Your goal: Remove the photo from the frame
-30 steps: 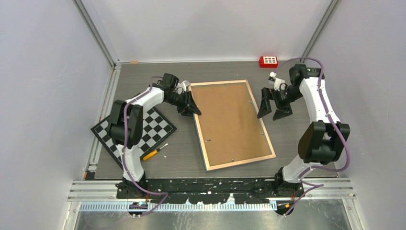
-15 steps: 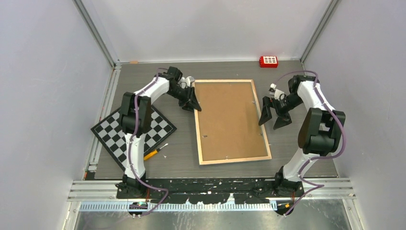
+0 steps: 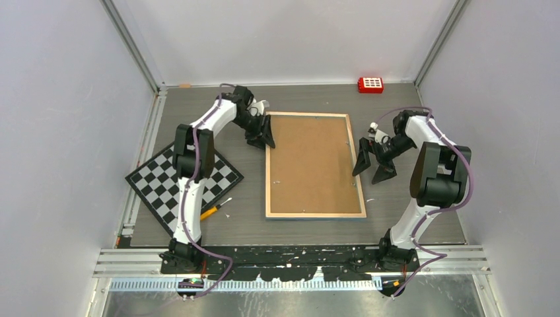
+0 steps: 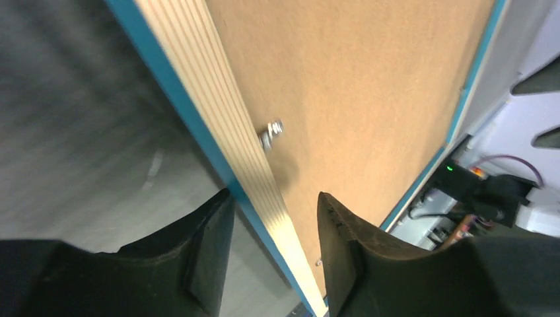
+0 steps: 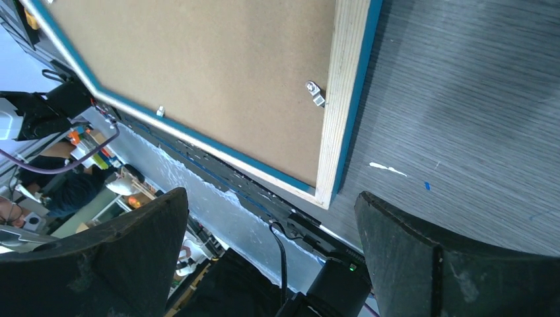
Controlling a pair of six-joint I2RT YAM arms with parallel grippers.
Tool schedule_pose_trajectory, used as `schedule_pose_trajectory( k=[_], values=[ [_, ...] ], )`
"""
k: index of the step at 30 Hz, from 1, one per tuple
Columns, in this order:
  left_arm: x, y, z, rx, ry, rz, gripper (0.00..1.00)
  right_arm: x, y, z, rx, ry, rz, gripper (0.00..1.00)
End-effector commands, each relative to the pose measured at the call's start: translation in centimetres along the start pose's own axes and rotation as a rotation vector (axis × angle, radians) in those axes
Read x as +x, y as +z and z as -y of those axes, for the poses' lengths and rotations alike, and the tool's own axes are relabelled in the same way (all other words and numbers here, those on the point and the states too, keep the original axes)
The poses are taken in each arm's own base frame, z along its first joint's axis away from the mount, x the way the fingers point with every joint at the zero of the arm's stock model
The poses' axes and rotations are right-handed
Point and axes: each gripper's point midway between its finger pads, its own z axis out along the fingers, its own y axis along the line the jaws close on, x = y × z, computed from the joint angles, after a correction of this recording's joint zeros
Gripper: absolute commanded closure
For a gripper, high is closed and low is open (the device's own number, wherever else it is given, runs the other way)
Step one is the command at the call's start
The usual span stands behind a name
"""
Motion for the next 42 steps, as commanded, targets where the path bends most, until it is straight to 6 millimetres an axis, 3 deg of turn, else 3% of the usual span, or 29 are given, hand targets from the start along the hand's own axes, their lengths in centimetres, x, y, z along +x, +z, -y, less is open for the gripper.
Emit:
schedule_pose_trajectory(
  k=[1,8,12,16,22,27,33,37,42],
  values=[
    [-3.9,-1.9,-1.2,-0.097,0.154,0.123,0.48,-0.5,0.4,-0.4,-0.044,0.022,0.013,0.01],
    [-4.8,-5.0,0.6,-0.146,0.242,0.177,0.33,-0.6,0.5,-0.7,-0.069,0.024,0.013,0.01],
    [-3.2,-8.3,2.2,-0.177,0.311,0.190,0.32,-0.7,0.2,-1.3,-0.093,0.011,0.028,0.01],
    [0.6,-11.6,3.5,-0.213,0.428,0.177,0.31,-1.1,-0.8,-2.8,-0.129,-0.018,0.070,0.01],
    [10.2,-15.6,4.3,-0.220,0.537,0.077,0.29,-1.2,-1.5,-6.0,-0.174,-0.098,0.116,0.01],
    [18.4,-17.0,2.0,-0.291,0.553,-0.016,0.32,0.3,-0.7,-8.7,-0.144,-0.247,0.118,0.01],
    [26.0,-17.7,-2.8,-0.443,0.583,-0.124,0.43,2.0,0.3,-10.2,-0.043,-0.409,0.105,0.01],
    [26.4,-18.6,-3.4,-0.494,0.585,-0.102,0.46,1.3,-0.7,-11.0,-0.030,-0.396,0.101,0.01],
    [28.6,-18.1,-6.6,-0.551,0.663,-0.225,0.49,-0.1,-2.3,-11.1,0.039,-0.438,0.140,0.01]
  ],
)
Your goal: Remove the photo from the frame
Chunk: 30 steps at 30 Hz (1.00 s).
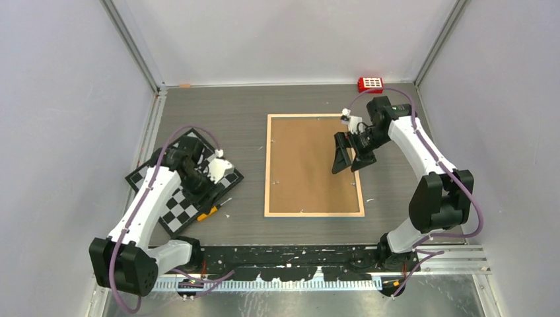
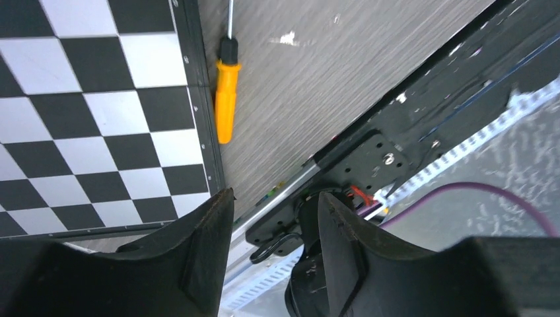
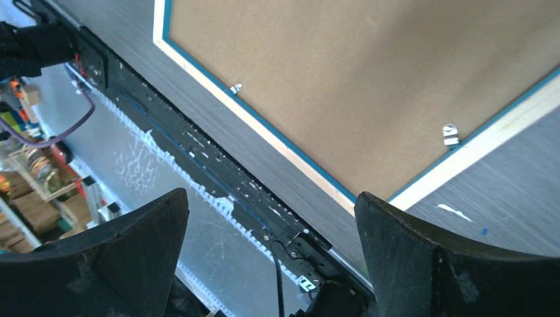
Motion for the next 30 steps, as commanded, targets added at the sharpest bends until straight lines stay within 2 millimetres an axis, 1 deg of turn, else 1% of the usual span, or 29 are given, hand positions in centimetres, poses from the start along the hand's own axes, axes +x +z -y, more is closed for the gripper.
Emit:
schedule_pose_trajectory(
  k=[1,5,9,13,19,22,25,30],
  values=[
    [3.0,1.4,-1.1,-0.061,0.121,-0.073,0.49,-2.1,-2.2,0.2,0.078,-0.051,0.055,0.01],
    [3.5,2.9,-1.1,-0.056,0.161,-0.091,0.49,-2.8,-2.3,0.1,0.081,-0.044,0.069,0.01],
    [3.0,4.4,-1.6,-0.070,0.217,-0.109,0.49,-2.9,-1.6,0.3,0.077,-0.038,0.060,0.01],
    [2.9,5.9,-1.2,-0.067,0.270,-0.165,0.52,-2.9,-1.5,0.5,0.078,-0.041,0.056,0.01],
    [2.1,8.1,-2.4,-0.108,0.295,-0.195,0.52,-2.8,-1.2,0.8,0.077,-0.034,0.042,0.01],
    [1.6,8.8,-2.8,-0.115,0.290,-0.197,0.52,-2.8,-1.2,0.8,0.076,-0.031,0.038,0.01],
    [1.5,9.5,-2.9,-0.111,0.288,-0.204,0.52,-2.7,-1.2,0.7,0.076,-0.027,0.034,0.01],
    [1.8,10.6,-3.5,-0.125,0.306,-0.214,0.52,-2.8,-1.2,0.7,0.076,-0.019,0.036,0.01]
  ],
)
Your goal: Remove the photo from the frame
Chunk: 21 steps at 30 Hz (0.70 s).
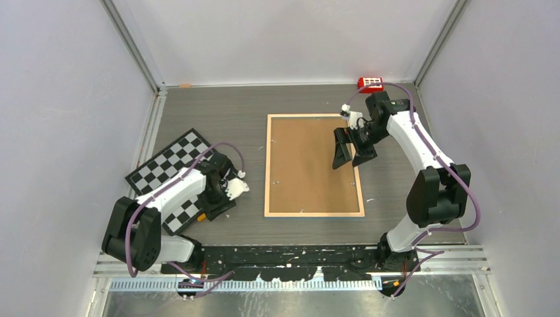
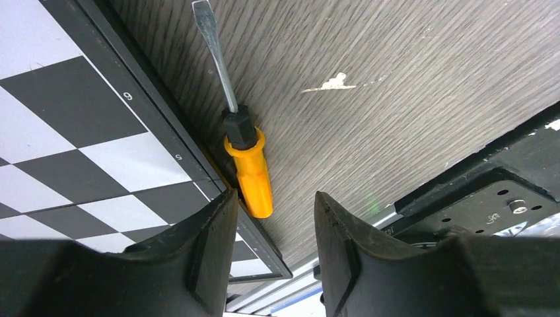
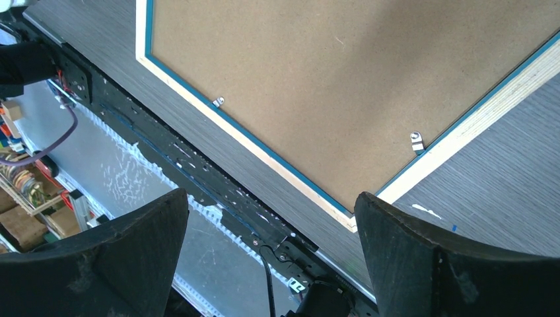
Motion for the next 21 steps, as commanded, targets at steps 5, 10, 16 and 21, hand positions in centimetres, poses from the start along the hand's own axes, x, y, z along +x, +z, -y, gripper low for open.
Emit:
schedule_pose_trajectory(
  k=[5,10,16,21],
  values=[
    [0.4,1.4,-0.8,-0.048,0.045,-0.015,0.53,-0.9,-0.6,-0.4,0.006,-0.006,0.022,0.01],
    [0.3,1.5,-0.5,-0.016,0.102,-0.029,0.55,-1.2,-0.4,-0.3,0.003,-0.003,0.027,0.01],
    [-1.0,2.1,-0.2,-0.002,0.159,-0.053,0.56,-2.0,-0.4,-0.2,0.006,-0.002,0.039,0.01],
    [-1.9,2.6,0.2,-0.002,0.197,-0.062,0.56,-2.0,-0.4,0.0,0.016,-0.006,0.031,0.01]
  ],
)
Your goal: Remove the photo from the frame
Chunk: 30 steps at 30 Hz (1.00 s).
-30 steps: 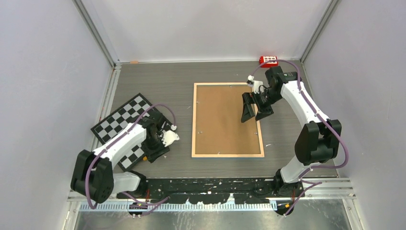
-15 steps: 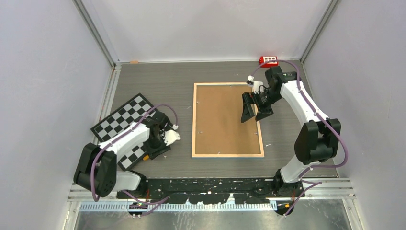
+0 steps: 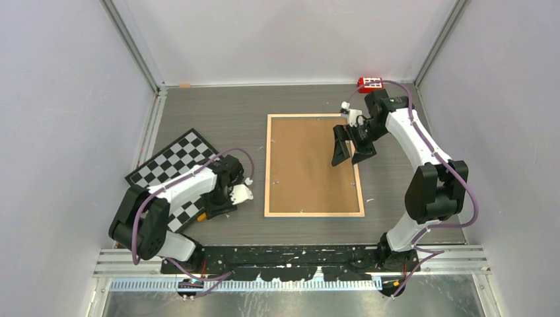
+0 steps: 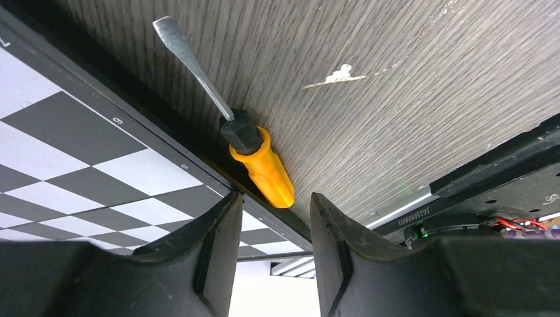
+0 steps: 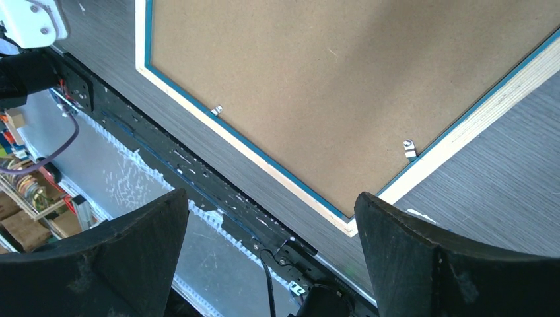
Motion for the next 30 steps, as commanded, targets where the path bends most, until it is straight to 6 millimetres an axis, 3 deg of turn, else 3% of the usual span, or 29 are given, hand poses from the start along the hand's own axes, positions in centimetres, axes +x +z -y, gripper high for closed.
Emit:
schedule_pose_trajectory(
  k=[1,9,20,30],
  values=[
    [-3.0,1.8,0.7,0.033,0.061,0.083,0.56,-1.1,-0.5,-0.2,0.011,-0.022,0.026,0.01],
    [-5.8,0.8,1.8,0.050,0.084,0.135,0.58,-1.4,-0.1,-0.1,0.001,-0.009,0.016,0.01],
    [-7.6,-1.7,1.8,0.029,0.043,0.257,0.58,-1.2,-0.1,-0.1,-0.001,-0.008,0.013,0.01],
    [-3.9,1.1,1.4,-0.052,0.219,0.162,0.42,-1.0,-0.2,-0.4,-0.005,-0.007,0.020,0.01]
  ],
)
